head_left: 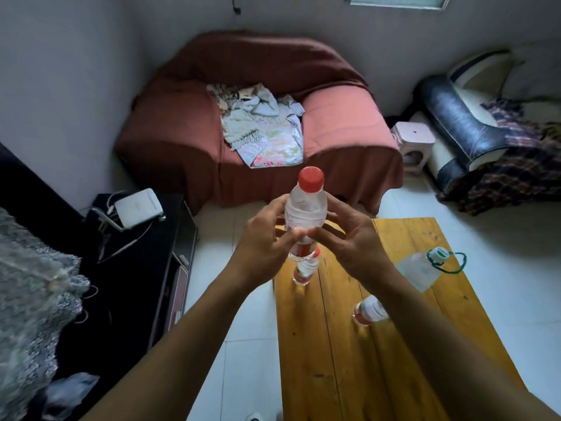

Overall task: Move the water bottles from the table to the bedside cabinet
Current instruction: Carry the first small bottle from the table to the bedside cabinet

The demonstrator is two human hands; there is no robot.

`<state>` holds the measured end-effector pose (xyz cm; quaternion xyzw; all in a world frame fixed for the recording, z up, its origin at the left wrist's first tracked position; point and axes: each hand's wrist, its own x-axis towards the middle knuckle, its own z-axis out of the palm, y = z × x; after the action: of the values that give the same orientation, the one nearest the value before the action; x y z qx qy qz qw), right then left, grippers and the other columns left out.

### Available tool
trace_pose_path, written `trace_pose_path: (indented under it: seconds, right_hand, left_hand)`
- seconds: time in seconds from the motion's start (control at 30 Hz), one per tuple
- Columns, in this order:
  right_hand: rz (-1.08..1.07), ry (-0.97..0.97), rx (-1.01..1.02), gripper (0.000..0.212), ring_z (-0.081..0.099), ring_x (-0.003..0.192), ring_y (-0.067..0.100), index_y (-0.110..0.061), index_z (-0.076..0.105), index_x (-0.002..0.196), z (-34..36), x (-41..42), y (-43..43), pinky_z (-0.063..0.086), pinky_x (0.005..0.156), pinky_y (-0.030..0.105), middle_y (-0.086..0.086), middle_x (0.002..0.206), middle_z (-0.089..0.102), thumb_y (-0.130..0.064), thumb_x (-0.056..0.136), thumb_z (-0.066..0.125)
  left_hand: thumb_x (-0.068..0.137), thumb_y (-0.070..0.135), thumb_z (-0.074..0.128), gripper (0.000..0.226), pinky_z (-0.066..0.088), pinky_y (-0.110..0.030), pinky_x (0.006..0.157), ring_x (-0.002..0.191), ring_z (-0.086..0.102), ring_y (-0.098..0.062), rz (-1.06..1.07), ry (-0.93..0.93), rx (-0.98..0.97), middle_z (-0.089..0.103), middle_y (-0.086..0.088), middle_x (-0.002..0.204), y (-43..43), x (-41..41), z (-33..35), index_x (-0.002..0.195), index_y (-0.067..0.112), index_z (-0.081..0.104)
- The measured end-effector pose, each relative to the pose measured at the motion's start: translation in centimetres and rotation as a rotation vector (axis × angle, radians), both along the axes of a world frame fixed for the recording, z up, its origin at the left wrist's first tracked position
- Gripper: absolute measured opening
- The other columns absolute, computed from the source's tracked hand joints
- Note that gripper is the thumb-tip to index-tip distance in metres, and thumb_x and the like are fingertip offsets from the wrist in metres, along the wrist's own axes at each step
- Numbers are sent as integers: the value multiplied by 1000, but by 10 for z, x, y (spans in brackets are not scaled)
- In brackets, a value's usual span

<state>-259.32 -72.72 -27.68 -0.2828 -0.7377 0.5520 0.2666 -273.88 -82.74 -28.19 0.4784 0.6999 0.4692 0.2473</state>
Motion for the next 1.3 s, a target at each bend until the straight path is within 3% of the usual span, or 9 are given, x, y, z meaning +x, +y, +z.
trace_pose_path:
  seconds: [0.17,0.3,0.47,0.57,0.73,0.83,1.0,1.17,1.3]
  right_hand:
    - [25,69,3,71,66,124,12,-16,47,149,36,-7,-2,56,100,30,3,140,63,-26,83,73]
    - [44,122,-12,61,69,117,8,-18,49,144,52,-2,-1,58,96,30,-4,127,69,-8,88,70]
    - [72,177,-25,68,71,116,20,-9,51,146,65,12,11,59,97,46,9,130,70,-19,83,74]
    - [125,176,-8,67,70,118,25,-7,50,146,71,26,23,58,98,54,13,132,68,-18,85,75]
    - [238,186,-6,64,71,115,28,-12,54,144,87,50,45,58,97,53,15,129,69,-15,86,78]
    - [326,190,21,64,70,116,27,-18,57,142,100,61,52,58,97,51,14,129,68,-27,82,79]
    - [506,207,90,54,71,113,17,-35,59,132,123,61,37,60,96,44,11,130,67,-16,84,76]
    - [645,243,73,57,70,116,22,-40,60,132,138,57,-11,59,98,46,10,130,67,-35,78,78]
    - [735,282,76,53,70,114,15,-45,61,125,144,55,-59,59,95,30,8,126,68,-22,81,79]
  left_hand:
    - [90,32,65,55,53,-23,90,109,63,-5,-3,-8,24,63,14,127,-5,-6,39,141,31,46]
    - [94,21,65,52,52,-21,92,108,62,-5,16,0,39,62,13,123,-7,1,64,143,27,46]
    - [95,18,63,53,55,-30,97,116,64,-14,71,6,65,65,2,130,-7,26,88,145,20,46]
    - [94,19,64,52,54,-25,96,115,63,-11,120,26,70,65,1,130,-3,48,99,144,19,47]
    - [94,16,63,52,53,-16,89,113,63,-6,227,12,92,65,2,126,3,90,115,144,19,46]
    - [94,16,63,50,53,-20,92,113,64,-8,295,0,96,66,6,124,0,111,125,142,21,48]
    - [93,16,65,48,55,-30,96,111,66,-11,459,13,92,68,3,122,-30,136,145,139,21,51]
    - [90,18,70,51,56,-39,97,108,69,-9,621,44,125,71,2,120,-88,152,159,138,20,53]
    - [89,17,72,54,55,-33,96,107,69,-6,713,61,146,71,5,120,-143,170,165,139,20,53]
